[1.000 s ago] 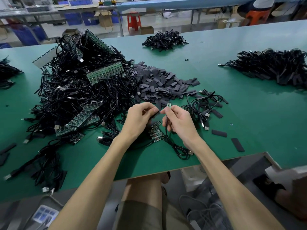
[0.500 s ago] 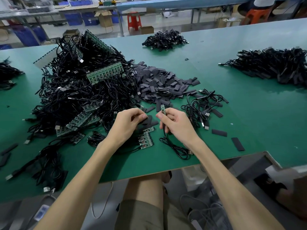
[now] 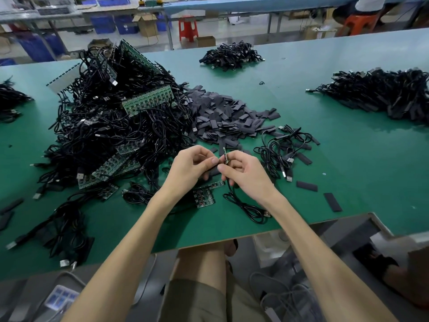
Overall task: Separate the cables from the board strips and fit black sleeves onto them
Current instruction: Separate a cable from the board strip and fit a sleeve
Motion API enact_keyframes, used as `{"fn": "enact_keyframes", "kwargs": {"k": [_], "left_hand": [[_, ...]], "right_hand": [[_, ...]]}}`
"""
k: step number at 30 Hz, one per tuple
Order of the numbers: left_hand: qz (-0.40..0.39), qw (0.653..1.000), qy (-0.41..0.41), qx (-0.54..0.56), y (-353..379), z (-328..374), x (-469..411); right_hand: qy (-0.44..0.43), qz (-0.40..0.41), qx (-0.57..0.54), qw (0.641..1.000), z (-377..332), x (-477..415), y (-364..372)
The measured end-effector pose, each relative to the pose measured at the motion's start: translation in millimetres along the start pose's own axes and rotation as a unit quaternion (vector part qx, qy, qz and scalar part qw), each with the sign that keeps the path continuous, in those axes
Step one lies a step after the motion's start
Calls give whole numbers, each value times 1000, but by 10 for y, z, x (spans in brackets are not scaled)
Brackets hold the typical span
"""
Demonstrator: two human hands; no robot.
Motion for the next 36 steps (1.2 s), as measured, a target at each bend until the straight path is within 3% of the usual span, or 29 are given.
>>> {"fn": "enact_keyframes", "kwargs": {"k": [8, 16, 22, 25, 29, 36], "left_hand": [[3, 996, -21, 91, 61, -82, 77], [24, 996, -9, 85, 74, -74, 107], [29, 995, 7, 90, 101, -22, 127], [22, 999, 23, 43, 96, -22, 139], [30, 999, 39, -2, 98, -1, 154], [84, 995, 14, 47, 46, -4, 177]], "right_hand": [[6, 22, 21, 1000, 32, -14, -12], [-4, -5, 21, 1000, 42, -9, -16], [-6, 48, -6, 999, 34, -12, -40], [0, 81, -16, 997, 40, -21, -73], [0, 68, -8, 998, 46, -15, -47], [-20, 58, 20, 998, 16, -9, -35]]}}
Point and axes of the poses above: each hand's wrist, its own x-axis away from the middle knuckle, its own y-axis out of the palm, z = x × y, the point moved 2 cm from there along -x, towards the middle knuckle, and after that the axes turned 11 degrees about y, right-handed, at the moved point
